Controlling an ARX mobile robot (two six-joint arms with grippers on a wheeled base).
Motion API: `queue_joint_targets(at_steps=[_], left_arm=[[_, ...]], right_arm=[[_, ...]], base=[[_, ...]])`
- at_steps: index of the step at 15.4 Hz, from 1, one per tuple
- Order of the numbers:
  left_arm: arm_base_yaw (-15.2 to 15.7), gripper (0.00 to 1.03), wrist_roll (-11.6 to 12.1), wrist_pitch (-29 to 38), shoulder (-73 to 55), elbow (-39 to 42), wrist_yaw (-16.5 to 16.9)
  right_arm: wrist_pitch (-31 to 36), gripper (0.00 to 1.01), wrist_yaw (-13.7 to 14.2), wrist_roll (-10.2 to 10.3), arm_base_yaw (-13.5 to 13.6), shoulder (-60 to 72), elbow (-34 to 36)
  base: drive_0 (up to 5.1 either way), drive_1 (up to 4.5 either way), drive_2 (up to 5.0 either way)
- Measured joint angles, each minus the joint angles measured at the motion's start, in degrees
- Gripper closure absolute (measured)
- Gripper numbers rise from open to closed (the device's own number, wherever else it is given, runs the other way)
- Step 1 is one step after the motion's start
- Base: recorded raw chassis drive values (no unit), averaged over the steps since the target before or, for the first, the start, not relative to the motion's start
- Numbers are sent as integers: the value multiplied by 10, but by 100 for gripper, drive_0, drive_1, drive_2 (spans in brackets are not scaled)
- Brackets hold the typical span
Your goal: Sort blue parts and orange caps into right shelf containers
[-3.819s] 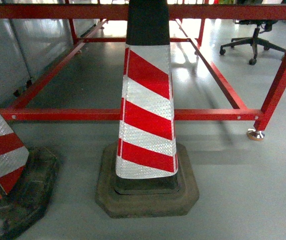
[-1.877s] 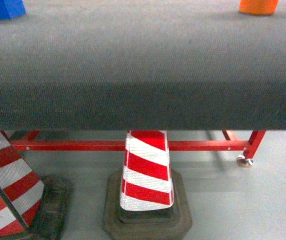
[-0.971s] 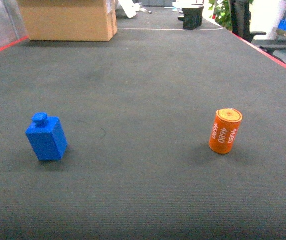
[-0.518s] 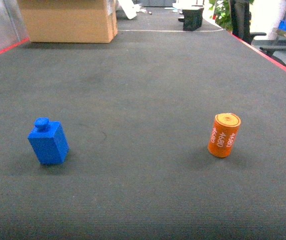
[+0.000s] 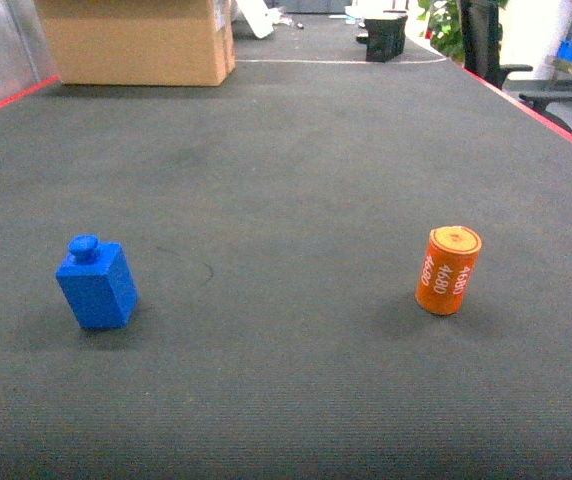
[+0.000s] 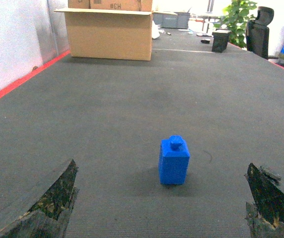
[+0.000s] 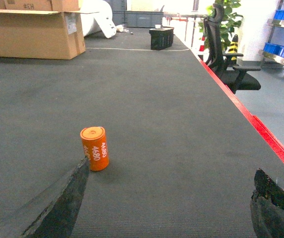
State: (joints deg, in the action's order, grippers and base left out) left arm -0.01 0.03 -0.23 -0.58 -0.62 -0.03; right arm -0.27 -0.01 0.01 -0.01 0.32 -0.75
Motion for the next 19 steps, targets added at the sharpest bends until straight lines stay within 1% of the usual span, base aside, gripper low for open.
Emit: queue_joint_targets(at_steps=[19], left_arm=[[0,5,0,0,0,0,0]], right_arm=[[0,3,0,0,0,0,0]], base=[[0,0,0]])
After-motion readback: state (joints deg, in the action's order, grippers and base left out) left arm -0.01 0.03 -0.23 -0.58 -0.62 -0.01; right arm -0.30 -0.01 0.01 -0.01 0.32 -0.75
